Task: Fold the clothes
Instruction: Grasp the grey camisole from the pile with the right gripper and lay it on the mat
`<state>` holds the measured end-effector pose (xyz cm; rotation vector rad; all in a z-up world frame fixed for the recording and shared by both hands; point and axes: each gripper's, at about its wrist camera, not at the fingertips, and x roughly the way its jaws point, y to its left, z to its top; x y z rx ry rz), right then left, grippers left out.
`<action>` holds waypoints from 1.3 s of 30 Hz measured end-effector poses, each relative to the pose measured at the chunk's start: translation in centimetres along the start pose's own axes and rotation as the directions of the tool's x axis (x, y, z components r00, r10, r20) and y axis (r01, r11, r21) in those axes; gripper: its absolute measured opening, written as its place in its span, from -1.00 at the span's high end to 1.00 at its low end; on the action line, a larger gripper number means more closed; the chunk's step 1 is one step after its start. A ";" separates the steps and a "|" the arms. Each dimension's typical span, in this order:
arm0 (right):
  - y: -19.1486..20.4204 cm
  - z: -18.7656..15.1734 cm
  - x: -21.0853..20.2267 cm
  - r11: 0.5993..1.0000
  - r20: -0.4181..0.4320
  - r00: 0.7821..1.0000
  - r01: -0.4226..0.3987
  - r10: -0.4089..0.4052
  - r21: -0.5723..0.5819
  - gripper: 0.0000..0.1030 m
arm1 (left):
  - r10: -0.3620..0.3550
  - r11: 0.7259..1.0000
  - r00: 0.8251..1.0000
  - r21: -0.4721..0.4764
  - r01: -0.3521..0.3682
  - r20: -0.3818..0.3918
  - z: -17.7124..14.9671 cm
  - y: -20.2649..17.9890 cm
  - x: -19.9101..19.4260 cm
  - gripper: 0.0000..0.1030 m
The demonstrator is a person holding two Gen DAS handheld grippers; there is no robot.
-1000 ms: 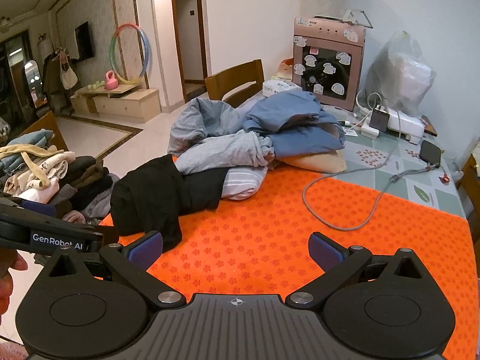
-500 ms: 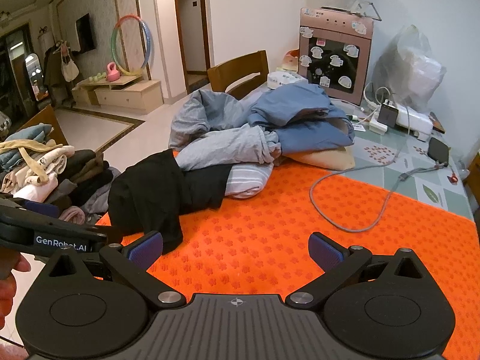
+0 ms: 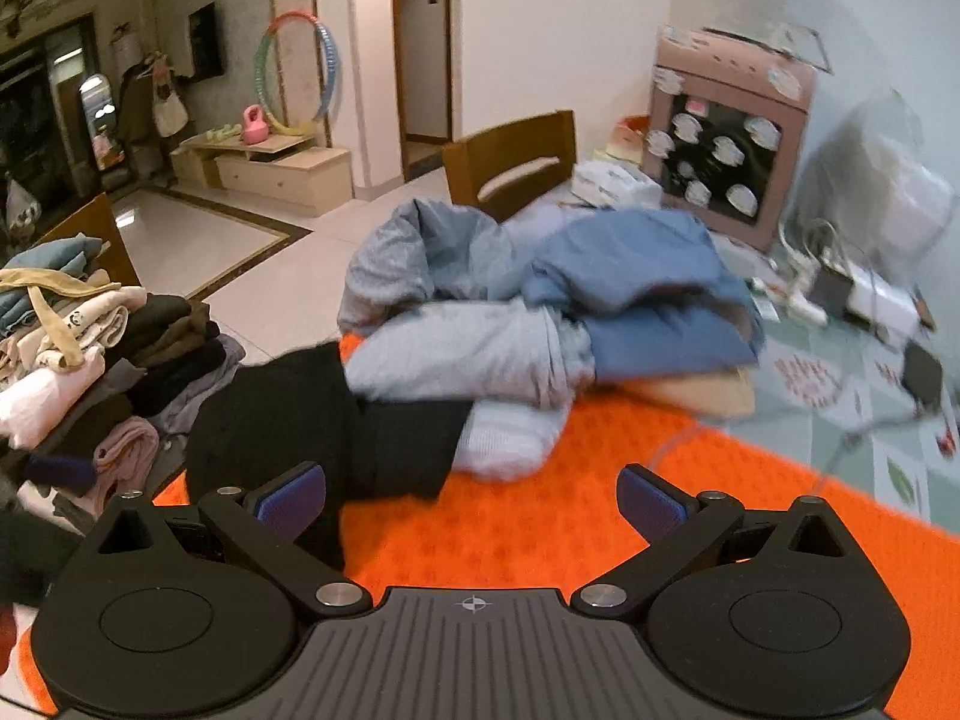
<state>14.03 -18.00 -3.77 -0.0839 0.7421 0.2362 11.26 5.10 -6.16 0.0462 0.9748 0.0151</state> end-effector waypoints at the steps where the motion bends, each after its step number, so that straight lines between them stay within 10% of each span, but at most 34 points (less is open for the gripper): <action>1: -0.1 0.8 0.8 1.000 0.002 1.000 -0.008 0.008 -0.010 -1.00 | -0.001 1.000 1.000 -0.001 0.001 0.002 0.1 0.3 0.3 -1.00; 25: 5.0 11.4 25.0 0.976 -0.067 0.981 -0.189 0.182 -0.109 -0.89 | 0.038 0.996 0.999 -0.074 -0.040 -0.032 2.3 6.3 7.2 -1.00; 31: 6.0 11.7 28.2 0.973 -0.106 0.984 -0.158 0.141 -0.169 -0.29 | 0.036 0.996 0.999 -0.084 -0.039 -0.039 2.4 6.7 8.2 -1.00; 35: 5.7 11.8 26.8 0.963 -0.085 0.980 -0.192 0.178 -0.189 0.57 | 0.033 0.995 0.999 -0.092 -0.037 -0.038 2.3 6.8 8.4 -1.00; 39: 4.6 12.3 22.7 0.963 -0.028 0.976 -0.219 0.218 -0.159 0.70 | 0.023 0.994 0.999 -0.103 -0.026 -0.029 2.3 6.8 8.2 -1.00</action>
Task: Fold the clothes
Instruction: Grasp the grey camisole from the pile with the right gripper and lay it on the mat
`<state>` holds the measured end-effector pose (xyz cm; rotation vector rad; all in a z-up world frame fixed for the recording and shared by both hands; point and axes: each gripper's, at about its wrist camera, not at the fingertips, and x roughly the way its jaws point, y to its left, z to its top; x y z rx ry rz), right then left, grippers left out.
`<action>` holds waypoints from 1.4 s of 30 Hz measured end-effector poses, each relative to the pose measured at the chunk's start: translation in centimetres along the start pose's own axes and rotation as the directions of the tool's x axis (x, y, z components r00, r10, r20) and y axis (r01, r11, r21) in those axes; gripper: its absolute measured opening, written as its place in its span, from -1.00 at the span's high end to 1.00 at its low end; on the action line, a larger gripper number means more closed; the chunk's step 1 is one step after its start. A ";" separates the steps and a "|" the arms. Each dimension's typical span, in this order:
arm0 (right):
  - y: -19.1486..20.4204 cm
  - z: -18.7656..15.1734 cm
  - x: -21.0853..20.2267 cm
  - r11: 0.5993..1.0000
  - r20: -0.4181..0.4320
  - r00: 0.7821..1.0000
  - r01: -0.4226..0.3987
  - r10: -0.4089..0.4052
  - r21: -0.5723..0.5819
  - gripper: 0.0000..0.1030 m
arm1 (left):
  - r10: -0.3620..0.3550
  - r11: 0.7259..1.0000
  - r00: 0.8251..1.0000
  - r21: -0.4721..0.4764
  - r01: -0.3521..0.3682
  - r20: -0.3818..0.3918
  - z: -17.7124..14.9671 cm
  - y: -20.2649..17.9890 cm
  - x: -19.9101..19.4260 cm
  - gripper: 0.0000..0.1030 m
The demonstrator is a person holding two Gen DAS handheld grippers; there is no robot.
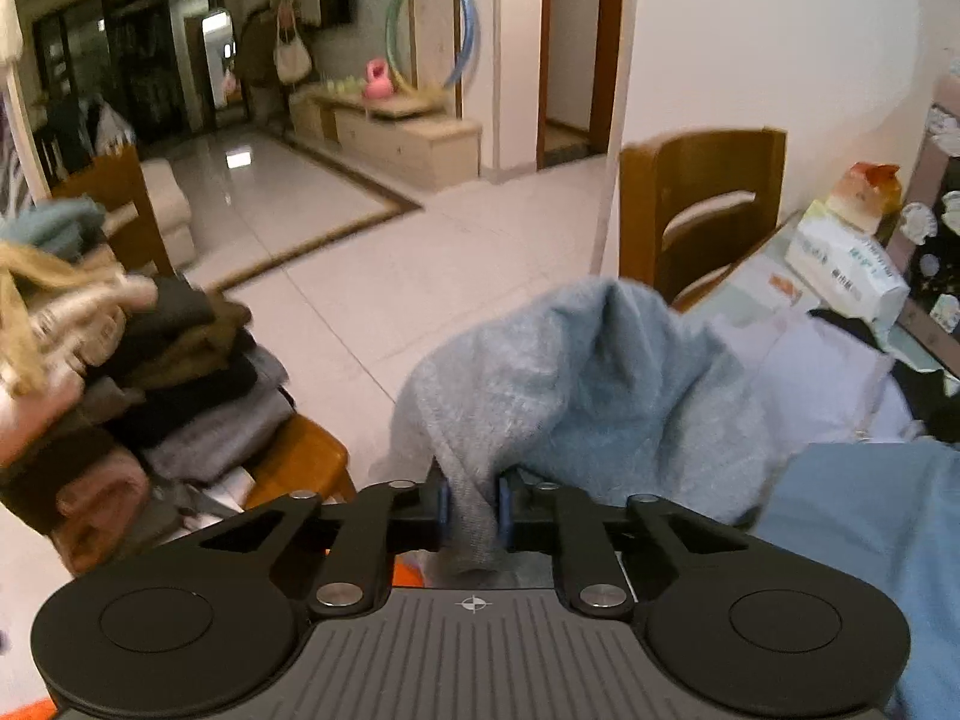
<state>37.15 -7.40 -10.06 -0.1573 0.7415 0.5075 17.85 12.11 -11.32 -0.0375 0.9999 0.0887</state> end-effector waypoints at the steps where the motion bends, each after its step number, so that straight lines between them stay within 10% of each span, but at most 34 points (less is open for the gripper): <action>1: -0.1 0.1 -1.5 1.000 0.015 1.000 -0.008 0.008 0.012 0.70 | -0.003 1.000 1.000 0.000 0.003 0.005 0.0 0.0 -0.2 -1.00; 10: -1.4 -2.0 -17.4 0.982 0.099 0.995 -0.025 0.007 0.186 0.75 | -0.045 0.998 0.997 0.043 0.043 0.064 0.0 -0.6 -2.6 -1.00; 23: -5.1 -20.2 -33.6 0.804 -0.132 0.982 0.188 -0.136 0.565 0.76 | -0.150 0.946 0.980 0.307 0.105 0.128 -0.9 -4.3 -7.0 -1.00; 34: -6.6 -35.0 -39.0 0.598 -0.340 0.900 0.437 -0.274 0.672 0.75 | -0.298 0.852 0.952 0.467 0.236 0.063 -4.5 -9.2 -8.4 -1.00; 42: -5.3 -36.7 -41.7 0.528 -0.350 0.843 0.531 -0.408 0.663 0.50 | -0.418 0.707 0.908 0.635 0.310 0.021 -7.2 -12.6 -7.5 -1.00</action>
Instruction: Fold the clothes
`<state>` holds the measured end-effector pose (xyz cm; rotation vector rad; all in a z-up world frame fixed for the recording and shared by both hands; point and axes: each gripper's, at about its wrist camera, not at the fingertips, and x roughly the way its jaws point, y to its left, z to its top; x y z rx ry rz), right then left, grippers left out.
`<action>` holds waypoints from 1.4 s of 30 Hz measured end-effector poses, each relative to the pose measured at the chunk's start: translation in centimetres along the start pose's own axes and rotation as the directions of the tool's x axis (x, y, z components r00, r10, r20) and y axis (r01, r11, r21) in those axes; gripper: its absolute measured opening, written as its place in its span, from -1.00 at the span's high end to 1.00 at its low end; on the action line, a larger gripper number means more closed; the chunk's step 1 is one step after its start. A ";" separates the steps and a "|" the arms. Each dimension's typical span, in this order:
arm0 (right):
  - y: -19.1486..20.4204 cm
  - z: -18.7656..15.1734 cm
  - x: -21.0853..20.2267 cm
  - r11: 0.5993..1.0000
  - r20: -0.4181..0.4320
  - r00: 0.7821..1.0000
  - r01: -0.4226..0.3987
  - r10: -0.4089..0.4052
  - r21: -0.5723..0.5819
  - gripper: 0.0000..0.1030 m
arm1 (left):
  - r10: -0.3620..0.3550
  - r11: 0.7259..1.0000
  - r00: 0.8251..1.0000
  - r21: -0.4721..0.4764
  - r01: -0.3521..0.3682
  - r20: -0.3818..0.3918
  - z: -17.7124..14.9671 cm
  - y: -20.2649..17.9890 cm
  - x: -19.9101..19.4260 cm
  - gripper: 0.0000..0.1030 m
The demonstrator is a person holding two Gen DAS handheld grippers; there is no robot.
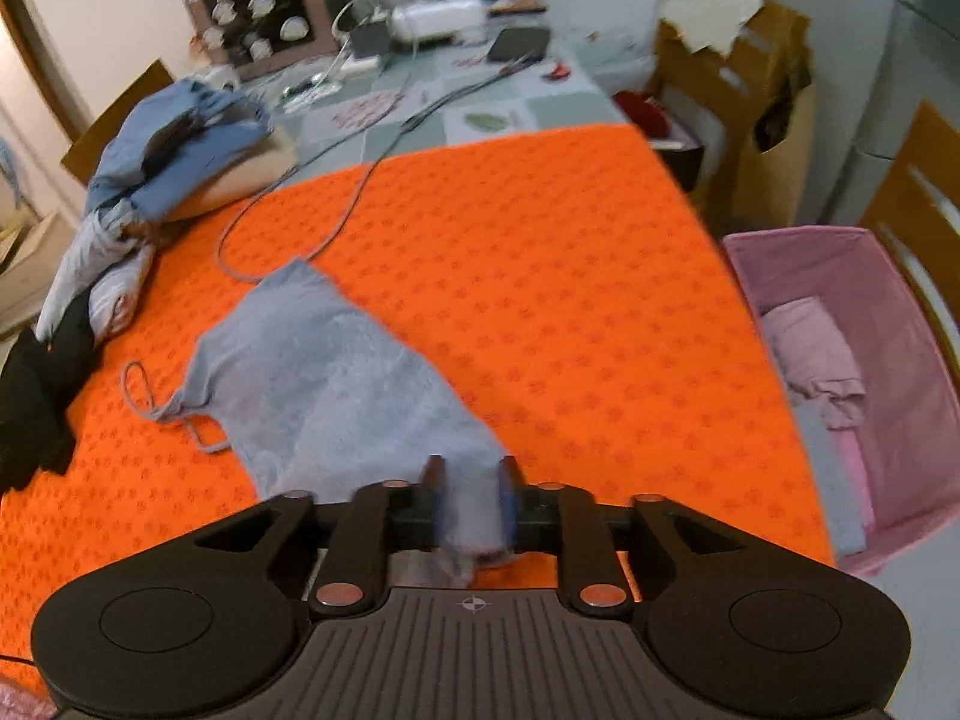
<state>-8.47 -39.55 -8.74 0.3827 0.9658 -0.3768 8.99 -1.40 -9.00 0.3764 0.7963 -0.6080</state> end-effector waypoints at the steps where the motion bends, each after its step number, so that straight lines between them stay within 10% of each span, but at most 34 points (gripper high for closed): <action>1: 0.0 -0.2 -0.2 1.000 0.007 1.000 -0.005 0.005 0.009 0.49 | -0.004 1.000 1.000 0.025 0.003 0.004 0.0 -0.3 0.5 -1.00; 18: 6.4 -2.7 3.1 0.989 0.041 0.999 0.001 0.006 -0.149 -0.52 | 0.096 0.995 0.995 0.030 -0.095 -0.029 0.3 3.1 2.1 -1.00; 27: 9.5 1.8 9.0 0.884 0.018 0.998 -0.051 0.067 -0.464 -0.76 | 0.172 0.979 0.983 -0.097 -0.178 -0.068 0.1 3.8 1.2 -1.00; 29: 10.4 2.0 10.3 0.840 -0.020 0.997 -0.077 0.079 -0.537 -0.69 | 0.194 0.970 0.977 -0.129 -0.205 -0.090 -0.2 3.8 1.2 -1.00; 36: 11.3 1.9 11.9 0.754 -0.086 0.992 -0.123 0.088 -0.645 0.86 | 0.250 0.937 0.957 -0.211 -0.277 -0.147 -1.0 3.9 0.8 -1.00; 42: 9.3 6.2 7.1 0.797 0.031 0.992 -0.082 0.125 -0.599 0.92 | 0.267 0.917 0.951 -0.262 -0.301 -0.159 -0.9 4.0 0.3 -1.00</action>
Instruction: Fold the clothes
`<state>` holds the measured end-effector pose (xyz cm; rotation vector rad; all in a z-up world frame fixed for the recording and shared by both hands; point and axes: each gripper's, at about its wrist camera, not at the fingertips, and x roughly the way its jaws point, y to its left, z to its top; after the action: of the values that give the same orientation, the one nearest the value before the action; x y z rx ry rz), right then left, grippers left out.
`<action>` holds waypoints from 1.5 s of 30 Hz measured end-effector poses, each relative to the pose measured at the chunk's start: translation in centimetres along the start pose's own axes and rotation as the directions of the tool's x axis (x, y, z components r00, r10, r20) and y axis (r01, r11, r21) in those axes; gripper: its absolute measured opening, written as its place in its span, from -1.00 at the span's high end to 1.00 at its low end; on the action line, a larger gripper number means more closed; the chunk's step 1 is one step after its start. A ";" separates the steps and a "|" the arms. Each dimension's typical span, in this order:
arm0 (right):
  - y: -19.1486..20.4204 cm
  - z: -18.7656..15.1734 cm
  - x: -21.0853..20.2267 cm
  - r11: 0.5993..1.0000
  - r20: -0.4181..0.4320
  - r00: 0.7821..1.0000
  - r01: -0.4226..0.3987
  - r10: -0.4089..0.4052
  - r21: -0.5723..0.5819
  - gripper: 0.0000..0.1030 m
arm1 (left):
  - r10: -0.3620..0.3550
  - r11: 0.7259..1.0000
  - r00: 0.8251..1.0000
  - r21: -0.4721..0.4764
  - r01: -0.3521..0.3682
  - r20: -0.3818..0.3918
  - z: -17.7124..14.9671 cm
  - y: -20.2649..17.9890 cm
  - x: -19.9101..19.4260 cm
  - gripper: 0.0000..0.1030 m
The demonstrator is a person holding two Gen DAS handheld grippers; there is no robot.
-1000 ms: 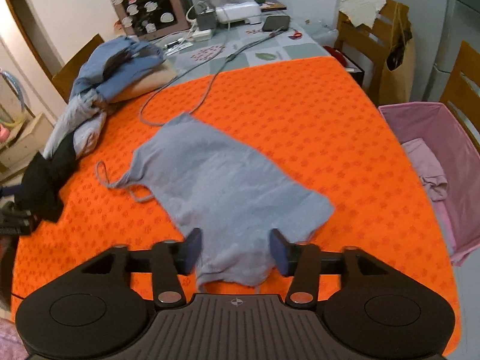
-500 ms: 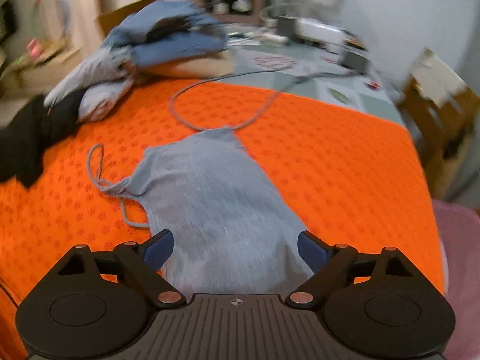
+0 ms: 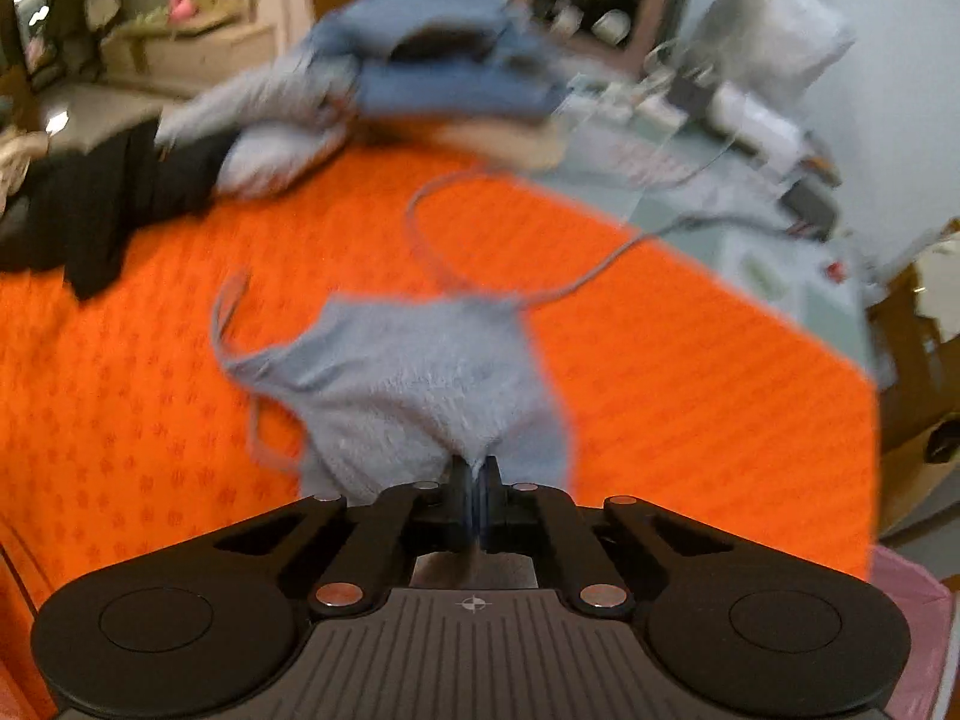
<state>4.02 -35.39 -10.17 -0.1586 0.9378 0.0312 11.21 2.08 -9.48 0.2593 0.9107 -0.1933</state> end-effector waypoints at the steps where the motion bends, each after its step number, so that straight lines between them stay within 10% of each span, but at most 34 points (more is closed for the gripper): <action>1: -1.0 0.7 -1.0 1.000 0.025 0.999 0.020 -0.020 0.016 0.92 | 0.001 1.000 1.000 -0.007 -0.001 -0.002 0.1 0.0 -0.1 -1.00; 14: -12.9 11.5 -7.8 0.942 0.232 0.914 0.305 -0.331 0.141 0.90 | -0.022 0.982 0.999 -0.186 0.030 0.043 4.1 0.4 -2.5 -1.00; 19: -14.4 13.1 -4.2 0.945 0.185 0.930 0.293 -0.317 0.143 0.13 | -0.027 0.980 0.999 -0.196 0.036 0.045 4.6 0.2 -2.1 -1.00; 29: -7.0 14.4 1.1 0.990 0.193 0.981 -0.031 0.004 0.135 -0.03 | -0.007 0.983 1.000 -0.184 0.012 0.026 4.0 1.1 -1.4 -1.00; 45: 7.3 20.9 10.1 0.921 0.138 0.916 -0.386 0.377 0.049 -0.09 | 0.005 0.985 1.000 -0.174 0.000 0.024 3.4 3.6 -0.4 -1.00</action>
<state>26.01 -25.51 -7.10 0.0987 0.8303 0.3644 14.52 4.51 -6.63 0.0958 0.8972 -0.1134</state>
